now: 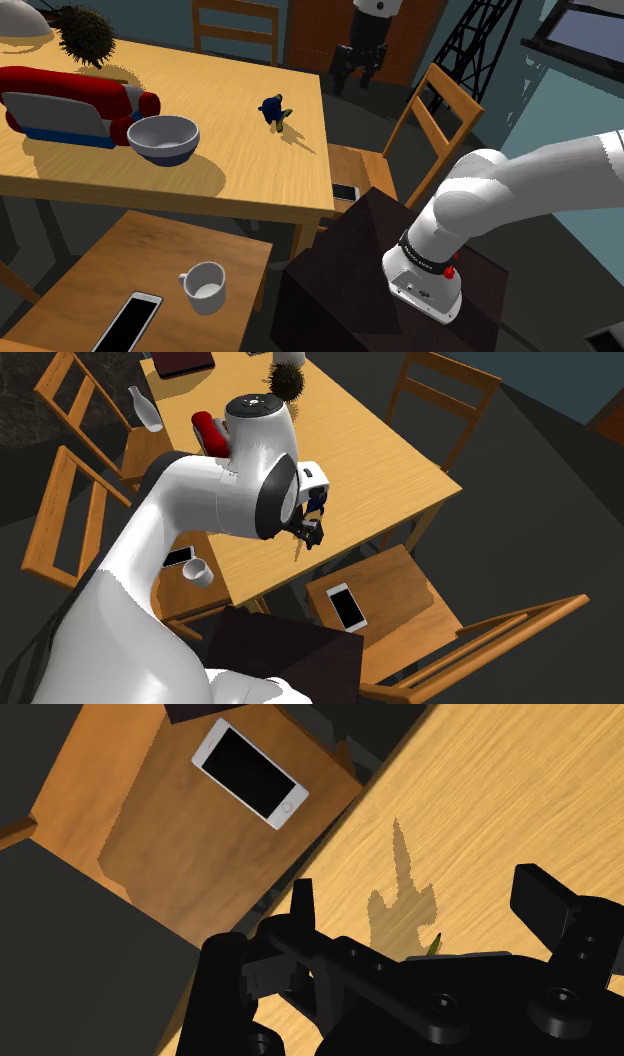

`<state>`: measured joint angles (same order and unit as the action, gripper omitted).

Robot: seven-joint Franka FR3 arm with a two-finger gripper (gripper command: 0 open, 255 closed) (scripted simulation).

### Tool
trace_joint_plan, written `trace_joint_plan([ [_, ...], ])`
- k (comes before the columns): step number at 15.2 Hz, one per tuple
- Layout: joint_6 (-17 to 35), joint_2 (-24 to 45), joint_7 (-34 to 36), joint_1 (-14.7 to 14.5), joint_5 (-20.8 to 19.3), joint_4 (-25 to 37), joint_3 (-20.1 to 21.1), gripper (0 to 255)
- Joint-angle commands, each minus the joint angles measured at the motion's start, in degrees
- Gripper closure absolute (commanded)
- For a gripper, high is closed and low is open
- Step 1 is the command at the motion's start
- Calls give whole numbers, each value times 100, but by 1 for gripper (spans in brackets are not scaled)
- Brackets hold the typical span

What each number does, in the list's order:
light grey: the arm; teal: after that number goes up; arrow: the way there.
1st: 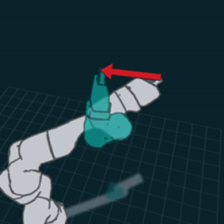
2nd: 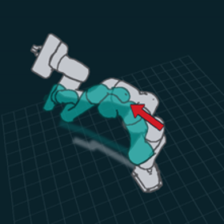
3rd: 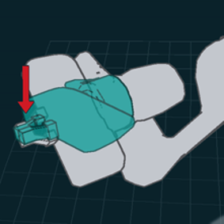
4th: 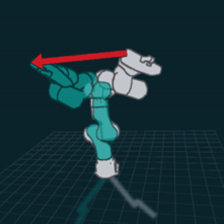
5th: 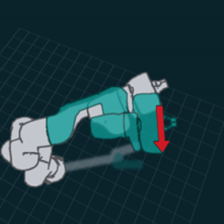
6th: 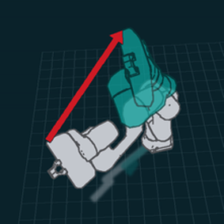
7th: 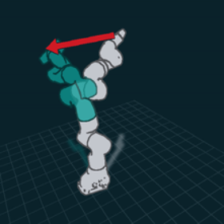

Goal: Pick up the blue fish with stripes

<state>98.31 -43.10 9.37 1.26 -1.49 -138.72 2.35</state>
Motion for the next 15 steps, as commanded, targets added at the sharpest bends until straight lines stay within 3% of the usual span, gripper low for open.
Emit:
trace_joint_plan([
  [1,0,0,0,0,0,0,0,0],
  [8,884,1650,-201,-29,376,615,-292,0],
  [15,1393,3330,-539,-90,942,1595,-530,0],
])
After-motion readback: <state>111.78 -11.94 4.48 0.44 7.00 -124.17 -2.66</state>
